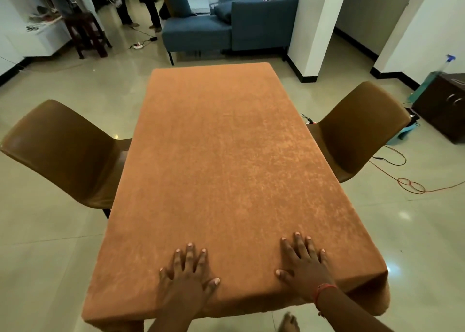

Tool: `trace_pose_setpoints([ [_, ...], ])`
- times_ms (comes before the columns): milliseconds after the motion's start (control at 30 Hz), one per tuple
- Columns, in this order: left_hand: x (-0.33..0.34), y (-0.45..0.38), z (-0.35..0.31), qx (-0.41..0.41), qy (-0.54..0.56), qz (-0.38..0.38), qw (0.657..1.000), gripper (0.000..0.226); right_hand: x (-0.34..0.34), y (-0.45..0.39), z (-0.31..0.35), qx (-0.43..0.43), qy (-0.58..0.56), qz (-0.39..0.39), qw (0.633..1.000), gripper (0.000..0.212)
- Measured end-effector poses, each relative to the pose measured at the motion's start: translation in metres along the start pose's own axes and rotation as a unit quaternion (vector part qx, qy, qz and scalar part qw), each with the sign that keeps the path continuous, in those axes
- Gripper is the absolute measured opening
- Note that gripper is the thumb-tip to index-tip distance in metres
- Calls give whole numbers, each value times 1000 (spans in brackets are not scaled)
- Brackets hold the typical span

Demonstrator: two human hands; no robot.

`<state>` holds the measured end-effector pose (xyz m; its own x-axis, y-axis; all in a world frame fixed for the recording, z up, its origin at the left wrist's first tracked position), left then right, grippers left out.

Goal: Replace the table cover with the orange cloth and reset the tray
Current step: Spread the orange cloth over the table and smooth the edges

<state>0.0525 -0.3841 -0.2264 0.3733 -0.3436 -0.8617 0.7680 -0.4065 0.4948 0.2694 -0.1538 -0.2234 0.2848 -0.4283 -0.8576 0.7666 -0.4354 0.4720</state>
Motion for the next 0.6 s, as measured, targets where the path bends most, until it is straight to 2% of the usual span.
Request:
trace_pose_setpoints([
  [300,5,16,-3,-21,-20,41,999,87,8,10,0,-5,-4,14,1000,87],
  [433,-2,16,-7,-24,-13,43,999,88,-4,9,0,-11,-24,1,1000,78],
  [600,-28,20,-37,29,4,-27,999,79,-38,5,-7,-38,-18,-36,998,69],
])
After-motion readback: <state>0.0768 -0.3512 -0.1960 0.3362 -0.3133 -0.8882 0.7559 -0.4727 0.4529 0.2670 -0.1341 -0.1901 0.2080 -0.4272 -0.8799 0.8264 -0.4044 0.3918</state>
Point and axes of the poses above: each hand's wrist, its own y-axis away from the middle knuckle, its own x-axis out of the palm, z = x × y, the point moved 10 cm from there along -y, towards the middle knuckle, and after that the axes turned 14 degrees about -x, right-handed, at the moved point
